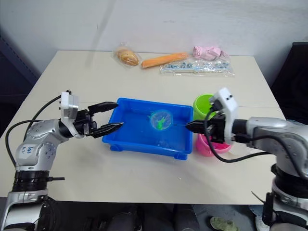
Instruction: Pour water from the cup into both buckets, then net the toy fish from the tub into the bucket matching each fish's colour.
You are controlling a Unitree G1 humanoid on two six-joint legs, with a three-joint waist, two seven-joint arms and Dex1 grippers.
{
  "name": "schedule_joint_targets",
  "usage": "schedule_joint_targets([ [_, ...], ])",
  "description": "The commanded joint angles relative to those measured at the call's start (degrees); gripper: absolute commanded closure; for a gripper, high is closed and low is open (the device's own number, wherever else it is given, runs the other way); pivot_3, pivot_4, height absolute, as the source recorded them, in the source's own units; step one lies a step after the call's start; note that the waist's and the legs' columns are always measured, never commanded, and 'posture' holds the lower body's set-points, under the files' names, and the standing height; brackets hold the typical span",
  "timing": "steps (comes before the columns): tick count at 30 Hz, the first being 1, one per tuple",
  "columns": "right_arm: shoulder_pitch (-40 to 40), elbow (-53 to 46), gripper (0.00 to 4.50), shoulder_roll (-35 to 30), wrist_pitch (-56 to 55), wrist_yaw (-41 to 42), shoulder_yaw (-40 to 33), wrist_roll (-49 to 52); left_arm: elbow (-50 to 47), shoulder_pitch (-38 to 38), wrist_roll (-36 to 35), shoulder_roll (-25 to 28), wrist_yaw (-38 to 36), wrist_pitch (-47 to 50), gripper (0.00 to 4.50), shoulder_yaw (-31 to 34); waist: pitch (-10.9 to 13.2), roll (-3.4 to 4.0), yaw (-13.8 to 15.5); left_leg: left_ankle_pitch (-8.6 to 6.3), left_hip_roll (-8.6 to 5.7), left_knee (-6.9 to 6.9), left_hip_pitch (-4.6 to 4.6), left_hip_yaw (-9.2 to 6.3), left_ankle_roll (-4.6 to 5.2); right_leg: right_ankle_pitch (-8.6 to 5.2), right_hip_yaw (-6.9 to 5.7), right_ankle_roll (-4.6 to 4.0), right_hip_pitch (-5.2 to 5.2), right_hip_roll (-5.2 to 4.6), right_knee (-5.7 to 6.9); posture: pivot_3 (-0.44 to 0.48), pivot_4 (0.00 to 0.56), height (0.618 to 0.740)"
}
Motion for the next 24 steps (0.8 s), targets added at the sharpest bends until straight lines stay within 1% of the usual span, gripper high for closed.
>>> schedule_joint_targets([
  [1, 1.18, -1.37, 4.5, -3.28, 1.03, -1.05, -7.92, 1.59, -0.76, -2.69, -1.65, -1.56, -0.44, 0.07, 0.05, -1.11, 0.0, 0.0, 0.12, 0.0, -0.01, 0.02, 0.0, 0.0, 0.0, 0.0, 0.0, 0.0, 0.0, 0.0, 0.0, 0.0, 0.15, 0.74],
  [3, 1.95, -0.34, 4.5, -4.87, 1.39, -1.67, -11.12, 1.31, 0.02, -3.99, -1.64, -2.41, -0.54, -0.13, 0.05, -1.39, 0.0, 0.0, 0.46, 0.0, -0.02, 0.04, 0.0, 0.0, 0.0, 0.0, 0.0, 0.01, 0.02, 0.0, 0.0, 0.0, 0.15, 0.74],
  [5, 3.92, 0.45, 4.5, -7.01, -1.01, -2.16, -12.76, -0.72, 0.66, -5.01, -1.79, -3.1, -0.84, -0.1, 0.05, -1.47, 0.0, 0.0, 0.87, 0.0, -0.04, 0.04, 0.0, 0.01, 0.0, 0.01, 0.0, 0.01, 0.01, 0.0, 0.0, 0.0, 0.15, 0.74],
  [7, 6.31, 2.04, 4.5, -9.71, -3.07, -3.12, -12.71, -3.62, 1.03, -5.6, -1.88, -3.52, -1.22, 0.01, 0.05, -1.73, 0.0, 0.0, 1.22, 0.0, -0.1, 0.04, 0.02, 0.03, 0.0, 0.01, 0.02, 0.01, 0.02, 0.02, -0.01, 0.0, 0.15, 0.74],
  [9, 7.73, 3.07, 4.5, -11.04, -4.57, -3.53, -12.35, -4.78, 1.17, -5.69, -1.86, -3.64, -1.52, -0.04, 0.05, -1.98, 0.0, 0.0, 1.19, 0.0, -0.3, 0.04, 0.02, 0.04, 0.0, 0.01, 0.02, 0.01, 0.02, 0.02, -0.01, 0.0, 0.15, 0.74],
  [13, 8.56, 5.93, 4.5, -10.67, -9.29, -7.82, -8.29, -10.68, 0.96, -5.39, -2.37, -4.14, -2.3, 0.22, 0.05, -2.24, 0.0, 0.0, 1.19, 0.02, -0.33, 0.05, 0.04, 0.04, 0.0, 0.01, 0.04, 0.01, 0.02, 0.01, 0.02, 0.0, 0.15, 0.74],
  [16, 10.71, 7.18, 4.5, -10.9, -15.63, -9.09, -4.36, -15.6, 0.64, -5.26, -2.32, -4.27, -2.24, 0.42, 0.05, -2.26, 0.0, 0.0, 1.28, 0.03, -0.34, 0.05, 0.04, 0.02, -0.01, 0.01, 0.03, 0.02, 0.03, 0.01, 0.03, 0.0, 0.15, 0.74],
  [19, 10.94, 8.45, 4.5, -9.55, -21.4, -10.26, -2.12, -18.95, 0.3, -5.01, -2.3, -4.26, -2.09, 0.56, 0.05, -2.33, 0.0, 0.0, 1.26, 0.03, -0.37, 0.06, 0.03, 0.03, -0.01, 0.01, 0.03, 0.03, 0.02, -0.01, 0.02, 0.0, 0.15, 0.74],
  [24, 11.21, 9.64, 4.5, -9.86, -29.51, -10.96, 2.99, -25.08, -0.43, -4.22, -2.39, -4.24, -1.69, 0.81, 0.05, -2.22, 0.0, 0.0, 1.24, 0.04, -0.37, 0.06, 0.04, 0.02, -0.01, 0.02, 0.02, 0.04, 0.04, 0.0, 0.01, 0.0, 0.15, 0.74],
])
